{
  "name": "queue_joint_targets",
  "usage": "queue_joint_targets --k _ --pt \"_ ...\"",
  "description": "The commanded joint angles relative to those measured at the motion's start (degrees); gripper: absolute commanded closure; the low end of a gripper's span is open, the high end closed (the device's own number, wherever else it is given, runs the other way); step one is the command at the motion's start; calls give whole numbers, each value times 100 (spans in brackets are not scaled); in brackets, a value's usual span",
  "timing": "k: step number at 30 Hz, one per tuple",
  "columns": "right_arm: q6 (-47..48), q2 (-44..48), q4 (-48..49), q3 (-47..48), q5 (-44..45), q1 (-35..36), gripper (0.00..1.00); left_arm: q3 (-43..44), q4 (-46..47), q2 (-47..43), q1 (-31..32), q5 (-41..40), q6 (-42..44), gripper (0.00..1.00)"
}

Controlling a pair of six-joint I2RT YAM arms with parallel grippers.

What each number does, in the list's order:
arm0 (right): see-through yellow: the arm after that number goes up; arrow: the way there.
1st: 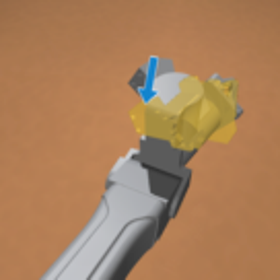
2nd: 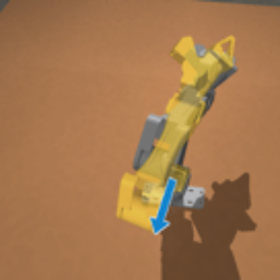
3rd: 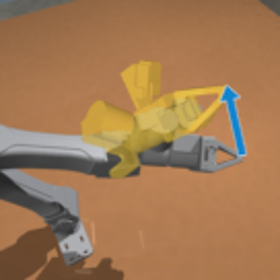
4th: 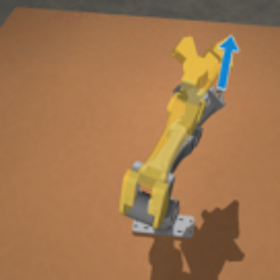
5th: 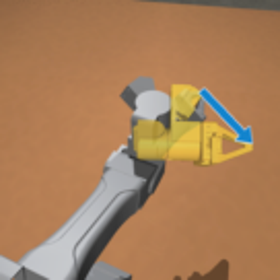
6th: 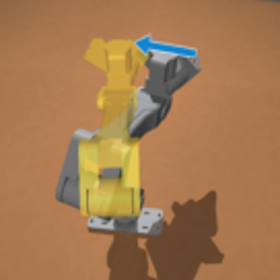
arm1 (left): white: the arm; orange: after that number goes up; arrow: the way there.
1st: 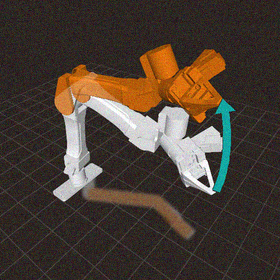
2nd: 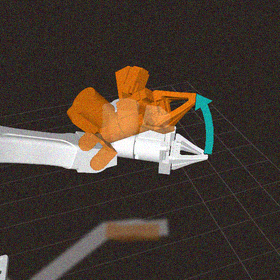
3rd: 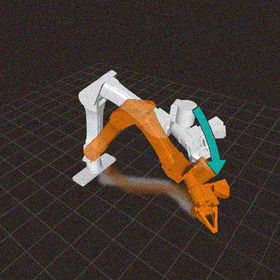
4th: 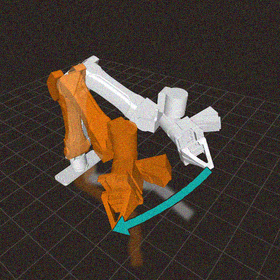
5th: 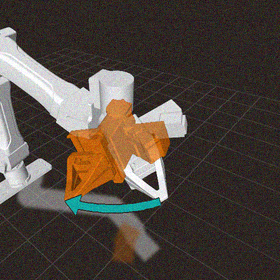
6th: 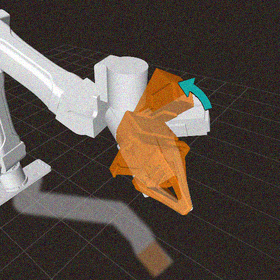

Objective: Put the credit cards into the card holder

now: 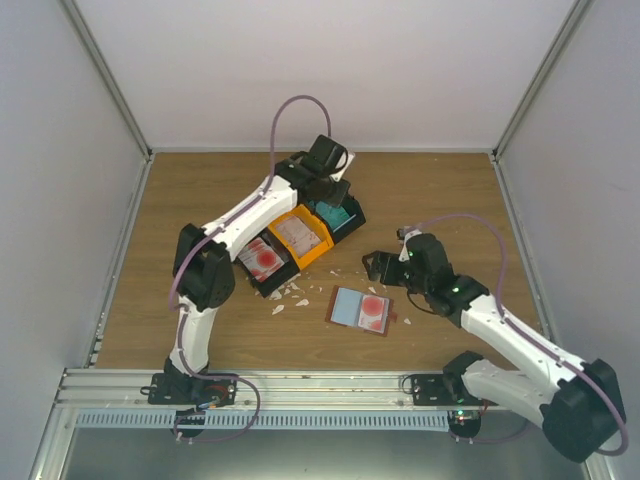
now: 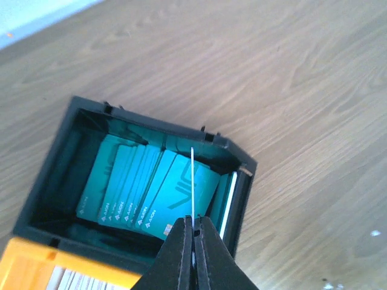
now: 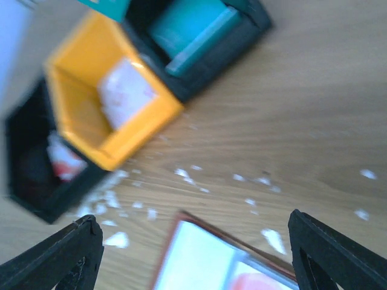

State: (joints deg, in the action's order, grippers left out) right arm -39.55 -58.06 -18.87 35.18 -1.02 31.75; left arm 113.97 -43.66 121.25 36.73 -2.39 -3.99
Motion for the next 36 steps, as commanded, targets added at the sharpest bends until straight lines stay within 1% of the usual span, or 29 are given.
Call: queue_joint_targets --k 1,4,7,12,16,17,21,23,25,29,31,34,36 --pt "-295 470 963 187 -1039 -38 16 -53 148 -928 54 9 -621 100" --pt "-317 593 951 481 -1274 -46 15 -268 216 -1469 54 536 -914 100" --pt "-506 761 1296 602 -1654 -39 16 -884 590 -2215 54 1449 -1256 100" --pt "-925 1191 2088 496 -2006 -46 21 -2027 1489 -3325 50 2793 -2021 100" --pt "-1229 1427 2194 528 -2038 -46 27 -2872 2300 -4001 45 3780 -2866 100" --pt "-1301 1447 2175 547 -2064 -43 28 -3042 2527 -4120 45 3966 -3208 100" --pt "-1573 1368 2274 579 -2524 -45 33 -3686 3400 -4479 53 4700 -4218 100" --pt "-1694 1305 2399 553 -2789 -44 37 -3989 3844 -4624 54 4932 -4667 100" --pt "-1774 1272 2512 513 -2987 -46 45 -4178 4044 -4705 54 5053 -4916 100" --pt "-2067 1406 3047 169 -3284 -45 65 -4489 4228 -4858 62 5125 -5193 100" --pt "-2170 1467 3177 63 -3330 -46 77 -4596 4238 -4943 71 5089 -5242 100" --pt "-2328 1532 3328 -64 -3424 -45 98 -4751 4244 -5070 78 5028 -5282 100" --pt "-2396 1579 3469 -154 -3510 -46 100 -4808 4235 -5126 88 5008 -5276 100"
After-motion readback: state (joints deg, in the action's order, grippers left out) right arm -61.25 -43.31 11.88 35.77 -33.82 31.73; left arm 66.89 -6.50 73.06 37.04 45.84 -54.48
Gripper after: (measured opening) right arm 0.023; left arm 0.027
